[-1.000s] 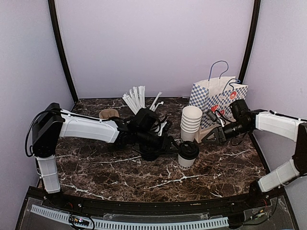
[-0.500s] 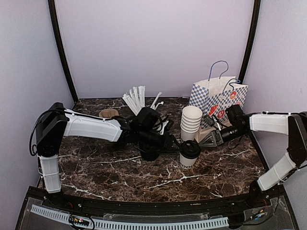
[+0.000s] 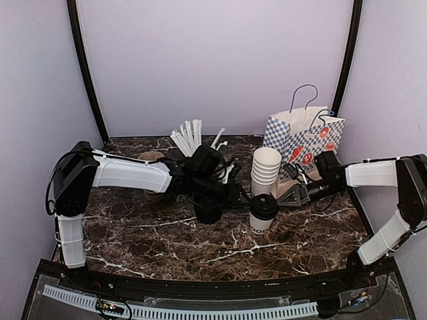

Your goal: Pack the takeout coffee

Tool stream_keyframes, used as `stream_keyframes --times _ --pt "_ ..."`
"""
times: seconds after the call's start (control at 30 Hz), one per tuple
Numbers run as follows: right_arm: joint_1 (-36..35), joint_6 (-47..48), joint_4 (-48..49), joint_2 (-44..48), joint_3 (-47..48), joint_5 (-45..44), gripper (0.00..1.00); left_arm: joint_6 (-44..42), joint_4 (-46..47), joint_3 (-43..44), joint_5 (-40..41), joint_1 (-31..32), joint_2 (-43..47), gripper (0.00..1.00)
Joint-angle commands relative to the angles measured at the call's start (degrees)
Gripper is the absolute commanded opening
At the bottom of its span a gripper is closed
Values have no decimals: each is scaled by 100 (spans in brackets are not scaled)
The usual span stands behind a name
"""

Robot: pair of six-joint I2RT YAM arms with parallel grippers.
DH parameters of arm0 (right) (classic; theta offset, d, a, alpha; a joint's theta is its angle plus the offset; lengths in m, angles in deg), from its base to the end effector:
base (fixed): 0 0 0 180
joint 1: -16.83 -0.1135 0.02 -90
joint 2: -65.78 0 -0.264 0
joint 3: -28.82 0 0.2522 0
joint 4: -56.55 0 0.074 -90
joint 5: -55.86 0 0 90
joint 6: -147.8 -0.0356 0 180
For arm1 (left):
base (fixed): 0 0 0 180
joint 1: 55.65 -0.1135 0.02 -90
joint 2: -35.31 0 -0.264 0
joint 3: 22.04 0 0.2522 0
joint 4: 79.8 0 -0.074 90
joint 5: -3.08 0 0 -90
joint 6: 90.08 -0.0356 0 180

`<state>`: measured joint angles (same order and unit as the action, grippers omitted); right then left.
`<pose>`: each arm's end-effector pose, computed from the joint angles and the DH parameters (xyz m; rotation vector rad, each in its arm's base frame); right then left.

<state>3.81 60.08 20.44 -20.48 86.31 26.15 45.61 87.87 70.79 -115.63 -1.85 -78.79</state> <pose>0.2490 0.0893 0.1726 -0.6368 2.3731 1.4597 0.2522 -0.3736 0.2048 0.5152 2.4517 -1.4261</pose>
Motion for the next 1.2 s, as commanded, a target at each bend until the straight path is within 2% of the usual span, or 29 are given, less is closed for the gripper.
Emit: stream_keyframes --times 0.0,0.13,0.4,0.73,0.87,1.17 --pt "-30 -399 282 -135 -277 -393 27 -125 -714 58 244 25 -258 39" --pt "-34 -439 237 -245 -251 -548 26 -193 -1168 67 465 19 -362 32" --pt "-21 -503 180 -602 -165 -725 23 -443 -2151 398 1062 23 -835 27" --pt "-1 -578 148 -766 -101 -1018 20 -516 -2416 303 1020 25 -1438 21" --pt "8 -485 199 -495 -139 -875 20 -622 -2304 324 1093 62 -1317 21" --pt "14 -29 117 659 -86 -523 26 -991 -1666 418 1403 110 -305 23"
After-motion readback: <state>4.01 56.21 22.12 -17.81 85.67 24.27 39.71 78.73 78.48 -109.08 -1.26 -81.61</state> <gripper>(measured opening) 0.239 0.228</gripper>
